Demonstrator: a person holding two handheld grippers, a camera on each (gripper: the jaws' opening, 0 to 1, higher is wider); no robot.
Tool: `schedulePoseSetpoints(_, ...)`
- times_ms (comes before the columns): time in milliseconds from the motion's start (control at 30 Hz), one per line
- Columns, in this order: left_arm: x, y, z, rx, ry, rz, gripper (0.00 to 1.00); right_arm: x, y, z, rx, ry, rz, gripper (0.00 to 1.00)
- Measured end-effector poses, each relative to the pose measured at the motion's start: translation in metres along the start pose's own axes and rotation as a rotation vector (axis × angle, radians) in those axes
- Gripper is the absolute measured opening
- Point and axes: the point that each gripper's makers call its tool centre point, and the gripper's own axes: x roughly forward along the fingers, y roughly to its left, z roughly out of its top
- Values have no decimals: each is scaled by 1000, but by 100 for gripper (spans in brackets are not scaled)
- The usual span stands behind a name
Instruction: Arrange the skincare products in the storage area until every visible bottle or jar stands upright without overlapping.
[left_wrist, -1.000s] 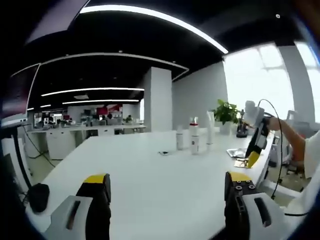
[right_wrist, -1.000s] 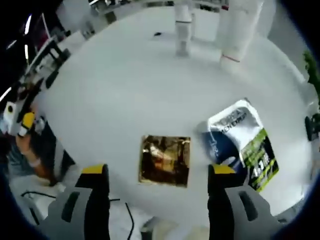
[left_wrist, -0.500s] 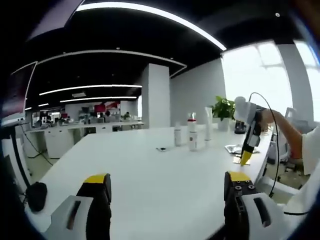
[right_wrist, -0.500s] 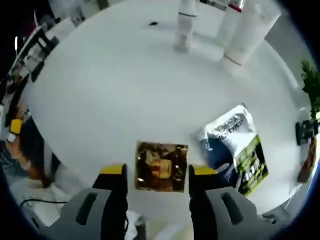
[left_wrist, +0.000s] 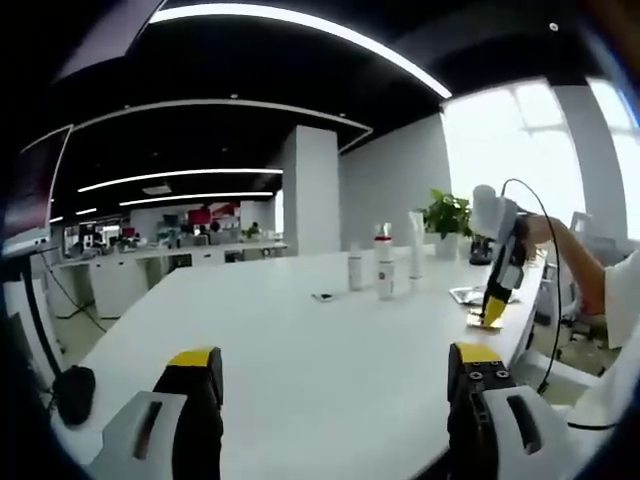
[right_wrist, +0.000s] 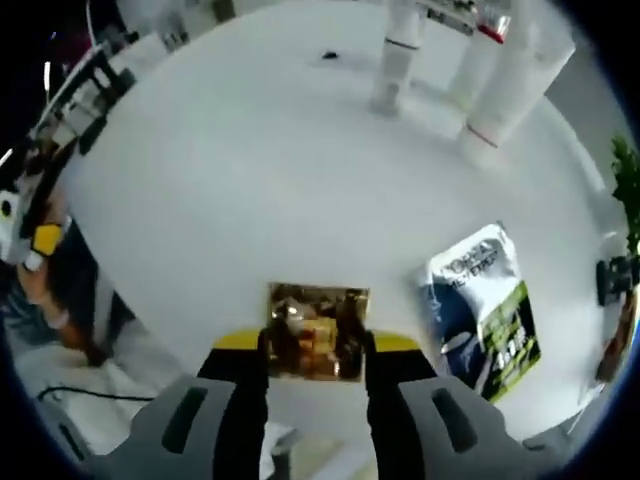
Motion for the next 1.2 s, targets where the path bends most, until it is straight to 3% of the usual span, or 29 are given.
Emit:
schedulePoseSetpoints(400,2,-6,-4,-1,4,-6,96,-17,12,22,-11,-176,44,37)
schedulePoseSetpoints(600,5,-9,-6,7,8,-8,95,-23,23,33,0,-261,130,37)
schedulePoseSetpoints(700,7,-6,-5,39,4,25,95,-28,32,44,16,-344,200,37)
schedulePoseSetpoints(867,12,-9,-9,71,20,21,95,-38,37,63,7,-481,235,37)
schedulePoseSetpoints(967,13,-11,-9,68,19,15,95,-40,38,66,0,-505,238,37)
schedulePoseSetpoints(1033,19,-23,-9,55,4,-20,95,-50,45,80,-41,-629,246,37)
schedulePoseSetpoints(1200,31,-39,-8,66,-13,-51,95,-68,43,100,-60,-812,199,37)
